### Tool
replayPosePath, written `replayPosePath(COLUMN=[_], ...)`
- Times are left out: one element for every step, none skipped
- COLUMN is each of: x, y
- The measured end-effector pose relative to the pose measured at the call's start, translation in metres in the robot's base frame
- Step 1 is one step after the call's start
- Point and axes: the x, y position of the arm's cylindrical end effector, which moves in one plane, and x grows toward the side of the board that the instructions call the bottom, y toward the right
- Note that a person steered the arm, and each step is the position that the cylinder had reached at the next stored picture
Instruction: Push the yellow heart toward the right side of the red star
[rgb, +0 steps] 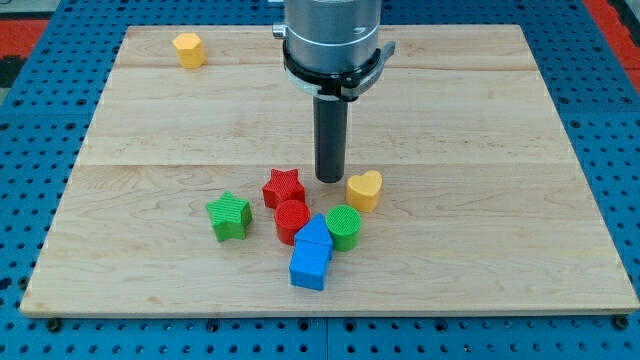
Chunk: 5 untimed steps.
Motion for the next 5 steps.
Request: replayPosePath(x=[-0.021,0.005,0.021,0.023,-0.010], y=[0.057,0.135,0.082,0.035,0.035])
